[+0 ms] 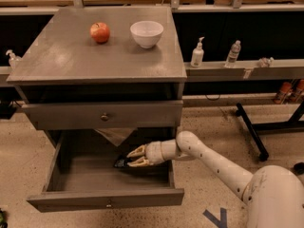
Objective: Place rxbar blueberry into middle drawer
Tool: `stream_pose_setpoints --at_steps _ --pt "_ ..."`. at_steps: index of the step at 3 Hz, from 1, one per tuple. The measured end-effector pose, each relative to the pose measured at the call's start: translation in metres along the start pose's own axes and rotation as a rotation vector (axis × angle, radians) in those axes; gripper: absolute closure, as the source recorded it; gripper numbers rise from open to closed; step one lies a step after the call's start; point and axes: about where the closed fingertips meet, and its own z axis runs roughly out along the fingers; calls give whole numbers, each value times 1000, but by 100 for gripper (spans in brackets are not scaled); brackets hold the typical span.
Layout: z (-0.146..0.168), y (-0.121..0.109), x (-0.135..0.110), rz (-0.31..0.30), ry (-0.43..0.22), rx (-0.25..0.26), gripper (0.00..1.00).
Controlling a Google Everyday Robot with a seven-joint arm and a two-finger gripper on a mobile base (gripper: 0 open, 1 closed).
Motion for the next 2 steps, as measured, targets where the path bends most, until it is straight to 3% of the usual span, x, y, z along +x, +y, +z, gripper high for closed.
stream_pose_setpoints --at_steps 1,2 --pt "3 1 -1 0 -3 -4 4" --pt "4 2 -1 0 -4 -6 0"
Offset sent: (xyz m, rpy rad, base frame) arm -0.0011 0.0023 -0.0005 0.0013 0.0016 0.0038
